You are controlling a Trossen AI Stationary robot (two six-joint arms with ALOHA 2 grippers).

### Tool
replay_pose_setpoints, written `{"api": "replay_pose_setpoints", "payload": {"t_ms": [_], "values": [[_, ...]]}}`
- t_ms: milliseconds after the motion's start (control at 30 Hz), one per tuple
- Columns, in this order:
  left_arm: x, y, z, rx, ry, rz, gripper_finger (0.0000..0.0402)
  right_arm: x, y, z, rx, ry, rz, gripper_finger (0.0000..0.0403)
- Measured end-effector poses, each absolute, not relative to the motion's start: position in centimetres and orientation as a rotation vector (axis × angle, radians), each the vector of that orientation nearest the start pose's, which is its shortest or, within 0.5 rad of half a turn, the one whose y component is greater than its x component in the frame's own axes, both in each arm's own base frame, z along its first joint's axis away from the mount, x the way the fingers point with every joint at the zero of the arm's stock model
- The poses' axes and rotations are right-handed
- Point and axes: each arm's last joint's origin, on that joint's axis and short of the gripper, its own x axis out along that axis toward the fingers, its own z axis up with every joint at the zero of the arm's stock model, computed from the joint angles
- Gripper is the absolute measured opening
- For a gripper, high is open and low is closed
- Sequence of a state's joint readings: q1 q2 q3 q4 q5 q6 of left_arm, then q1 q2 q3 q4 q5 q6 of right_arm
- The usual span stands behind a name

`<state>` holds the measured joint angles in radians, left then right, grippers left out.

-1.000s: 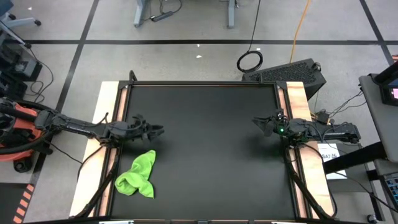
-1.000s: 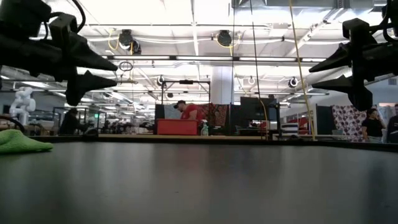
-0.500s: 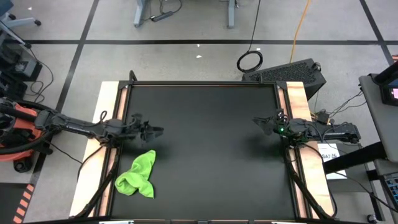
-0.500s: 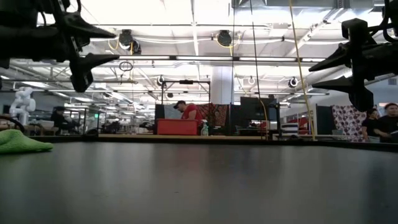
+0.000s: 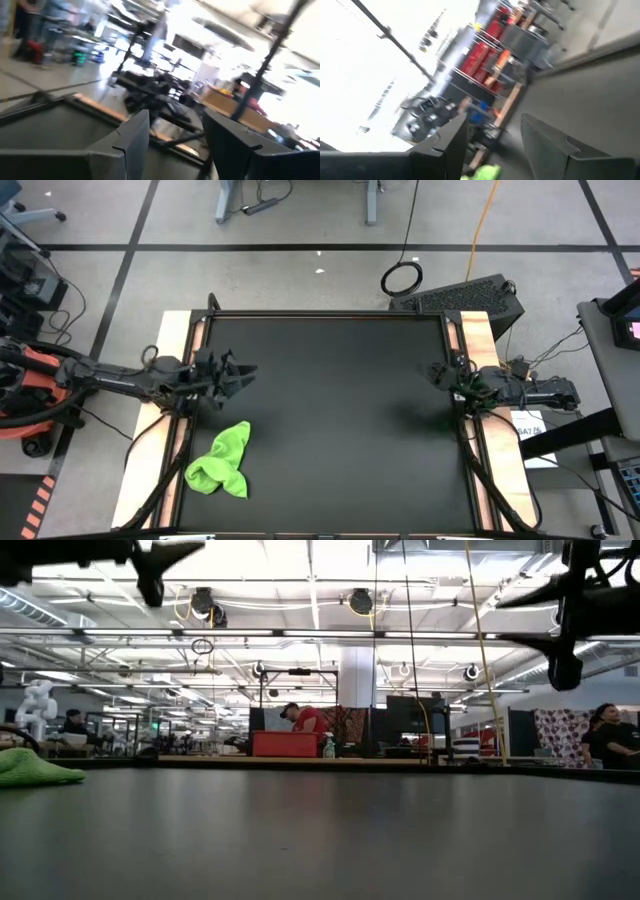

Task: Roll towel
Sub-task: Fold the green microfiber cloth

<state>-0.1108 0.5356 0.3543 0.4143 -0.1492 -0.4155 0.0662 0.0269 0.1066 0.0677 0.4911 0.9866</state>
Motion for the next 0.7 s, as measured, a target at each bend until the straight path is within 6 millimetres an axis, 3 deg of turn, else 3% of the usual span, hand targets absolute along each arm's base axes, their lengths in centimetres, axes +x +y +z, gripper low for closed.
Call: {"api": "replay_pose_setpoints", "payload": {"t_ms": [100,300,500,700], "values": [[13.8,-1.2,29.3,-0.490,-0.257,-0.088,0.0190,8.7,-0.7,21.4,0.971,-0.422,-0.253,0.0173],[13.5,-0.7,32.0,-0.480,-0.310,-0.062,0.0189,8.4,-0.7,23.3,0.844,-0.568,-0.186,0.0173],[13.5,-0.7,31.6,-0.426,0.125,0.043,0.0189,9.1,-0.5,25.0,0.700,-0.586,-0.159,0.0174],[13.3,-0.9,30.4,-0.418,0.570,0.072,0.0189,11.4,0.0,28.0,0.590,-0.394,-0.092,0.0174]]}}
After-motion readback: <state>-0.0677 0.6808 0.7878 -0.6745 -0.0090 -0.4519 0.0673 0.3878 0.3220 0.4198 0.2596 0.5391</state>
